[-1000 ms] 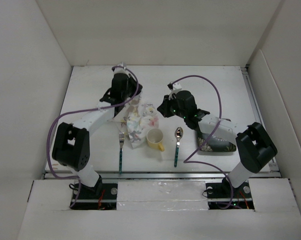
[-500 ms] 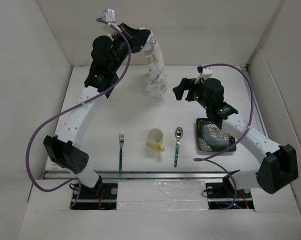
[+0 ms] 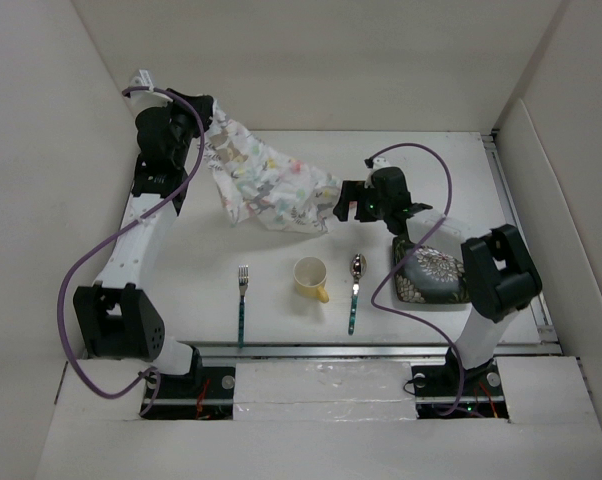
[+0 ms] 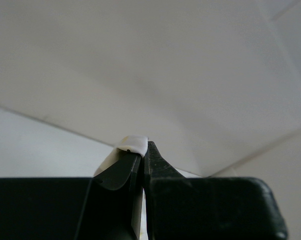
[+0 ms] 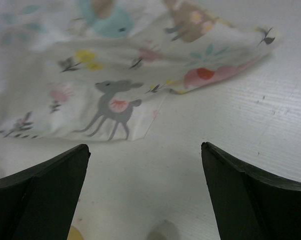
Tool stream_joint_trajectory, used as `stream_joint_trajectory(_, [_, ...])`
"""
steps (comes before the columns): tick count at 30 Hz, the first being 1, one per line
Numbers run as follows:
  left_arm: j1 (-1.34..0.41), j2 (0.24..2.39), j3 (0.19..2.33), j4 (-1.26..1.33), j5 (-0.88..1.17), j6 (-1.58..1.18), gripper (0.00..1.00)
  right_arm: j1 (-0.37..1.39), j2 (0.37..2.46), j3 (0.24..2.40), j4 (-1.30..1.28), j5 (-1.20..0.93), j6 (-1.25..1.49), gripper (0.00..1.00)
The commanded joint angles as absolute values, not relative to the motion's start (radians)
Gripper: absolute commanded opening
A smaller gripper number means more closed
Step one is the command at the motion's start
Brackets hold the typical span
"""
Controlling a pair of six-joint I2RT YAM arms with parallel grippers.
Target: Set the dinner table for one person
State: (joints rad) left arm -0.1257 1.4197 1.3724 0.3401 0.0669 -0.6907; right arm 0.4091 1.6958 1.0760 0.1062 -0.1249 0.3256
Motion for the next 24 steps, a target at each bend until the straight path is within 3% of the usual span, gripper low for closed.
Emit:
stream_joint_trajectory(1, [-0.094, 1.5, 1.332, 0.405, 0.121, -0.719, 0.0, 0.439, 1.802, 1.164, 0.137, -0.138, 0.353, 0.99])
stream_joint_trajectory(9, [-0.094, 1.557, 1.353, 0.456, 0.19, -0.742, 0.0, 0.474, 2.025, 1.37, 0.023, 0.044, 0.397, 0.99])
stream_joint_trajectory(13, [-0.094, 1.542, 1.345, 0.463, 0.183, -0.719, 0.0, 0.474, 2.111, 1.466, -0.03, 0.037, 0.403, 0.96])
stream_joint_trajectory(15, [-0.094, 1.545, 1.344, 0.465, 0.178, -0.715, 0.0, 0.483, 2.143, 1.5, -0.035, 0.044, 0.402, 0.82])
stream_joint_trajectory(18, [-0.094, 1.557, 1.353, 0.475, 0.195, -0.719, 0.0, 0.494, 2.123, 1.48, -0.011, 0.046, 0.411, 0.42])
stream_joint_trajectory(19, [-0.094, 1.559, 1.353, 0.477, 0.201, -0.722, 0.0, 0.494, 2.099, 1.458, 0.03, 0.055, 0.413, 0.2])
stream_joint_trajectory(22, [-0.094, 1.533, 1.365, 0.479, 0.204, -0.726, 0.0, 0.503, 1.932, 1.342, 0.123, 0.109, 0.393, 0.01])
stream_joint_trajectory(24, [-0.103, 1.508, 1.367, 0.48, 0.183, -0.706, 0.0, 0.512, 1.776, 1.306, 0.106, 0.174, 0.339, 0.0])
